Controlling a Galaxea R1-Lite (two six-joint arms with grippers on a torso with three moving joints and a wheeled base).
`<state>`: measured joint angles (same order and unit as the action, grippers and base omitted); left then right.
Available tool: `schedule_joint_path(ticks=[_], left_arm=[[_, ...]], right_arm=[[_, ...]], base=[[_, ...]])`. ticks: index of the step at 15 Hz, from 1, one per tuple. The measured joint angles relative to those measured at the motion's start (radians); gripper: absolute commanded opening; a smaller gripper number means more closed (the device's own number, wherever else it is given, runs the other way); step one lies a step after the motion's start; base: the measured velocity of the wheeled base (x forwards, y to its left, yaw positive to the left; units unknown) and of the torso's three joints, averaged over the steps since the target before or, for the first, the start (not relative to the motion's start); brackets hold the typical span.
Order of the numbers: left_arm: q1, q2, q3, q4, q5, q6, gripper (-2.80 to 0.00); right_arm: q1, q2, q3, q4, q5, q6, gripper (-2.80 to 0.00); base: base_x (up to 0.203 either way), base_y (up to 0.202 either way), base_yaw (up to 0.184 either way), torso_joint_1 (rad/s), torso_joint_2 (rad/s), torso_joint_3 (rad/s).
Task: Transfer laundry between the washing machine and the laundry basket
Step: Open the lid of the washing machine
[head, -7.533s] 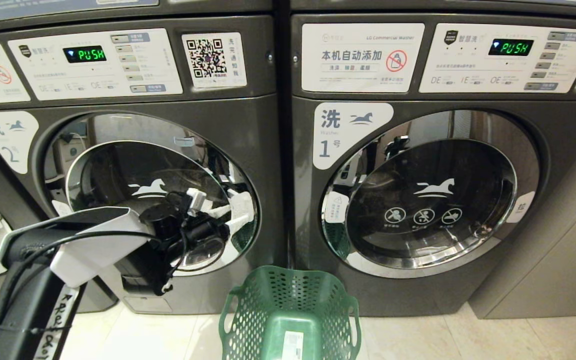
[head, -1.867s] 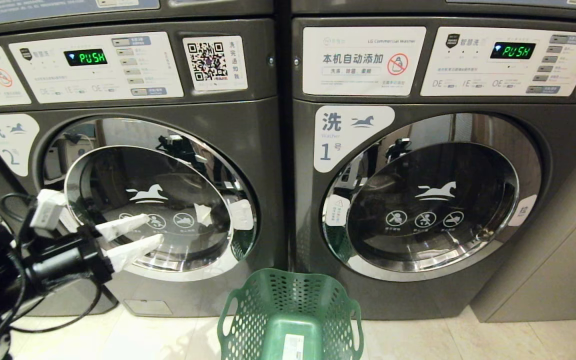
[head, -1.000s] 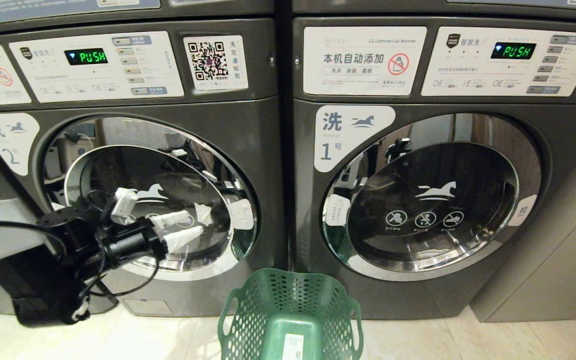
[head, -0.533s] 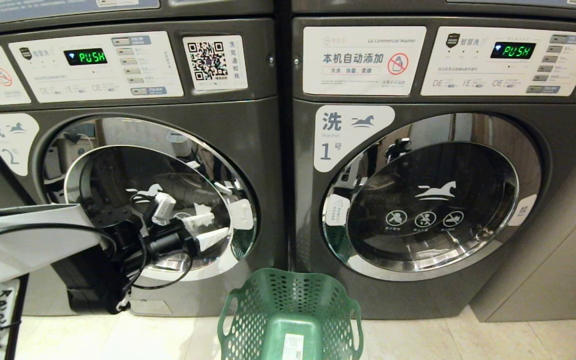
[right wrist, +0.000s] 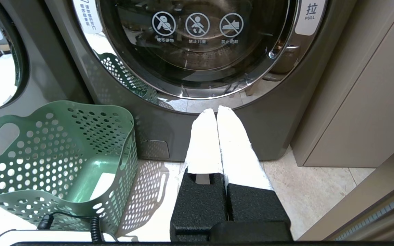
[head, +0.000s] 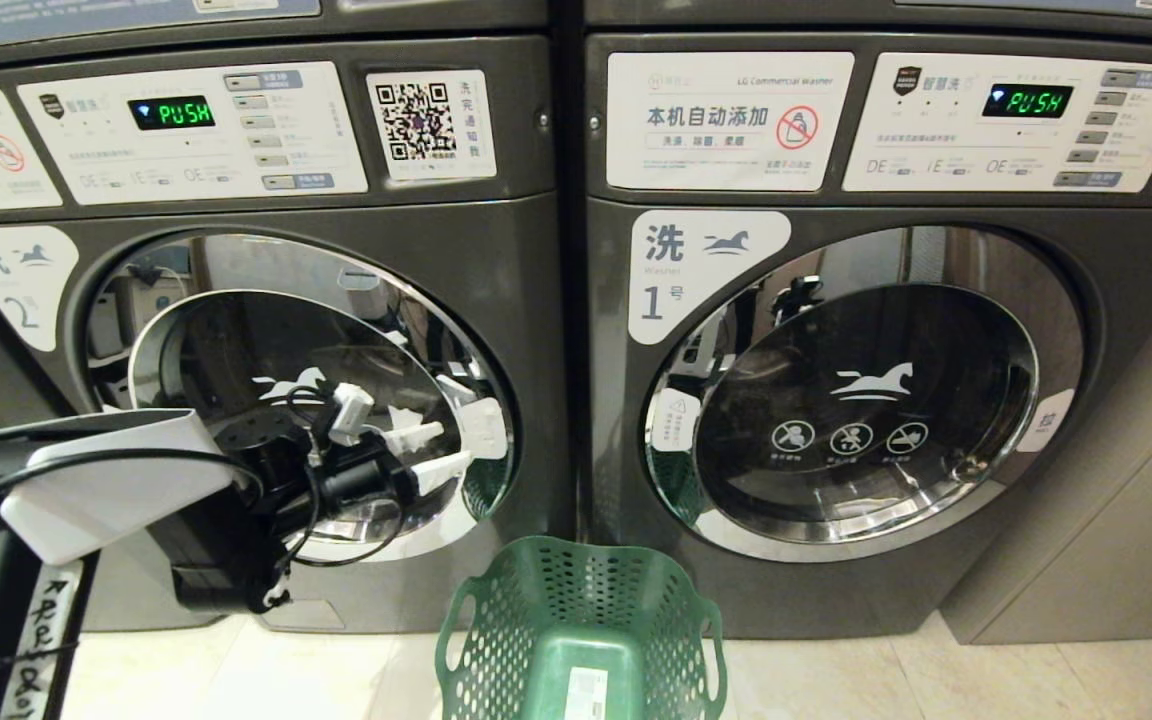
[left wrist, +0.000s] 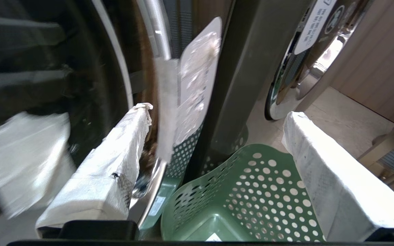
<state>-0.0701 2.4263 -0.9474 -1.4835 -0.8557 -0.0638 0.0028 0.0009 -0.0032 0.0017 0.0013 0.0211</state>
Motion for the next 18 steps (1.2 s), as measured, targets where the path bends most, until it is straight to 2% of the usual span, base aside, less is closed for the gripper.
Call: schedule_joint_path(ticks=[7, 12, 18], left_arm=[[-0.053, 0.052, -0.134, 0.067, 0.043, 0.001, 0.00], [-0.060, 0.059, -0.127, 0.063, 0.039, 0.000, 0.00], [-0.057, 0.049, -0.053, 0.024, -0.012, -0.002, 0.00]], right_arm=[[0.000, 0.000, 0.000, 0.000, 0.000, 0.000, -2.80], [0.000, 0.000, 0.000, 0.000, 0.000, 0.000, -2.80], [0.000, 0.000, 0.000, 0.000, 0.000, 0.000, -2.80]], base=[[0.000, 0.000, 0.000, 0.000, 0.00, 0.000], [0.000, 0.000, 0.000, 0.000, 0.00, 0.000], [0.000, 0.000, 0.000, 0.000, 0.00, 0.000]])
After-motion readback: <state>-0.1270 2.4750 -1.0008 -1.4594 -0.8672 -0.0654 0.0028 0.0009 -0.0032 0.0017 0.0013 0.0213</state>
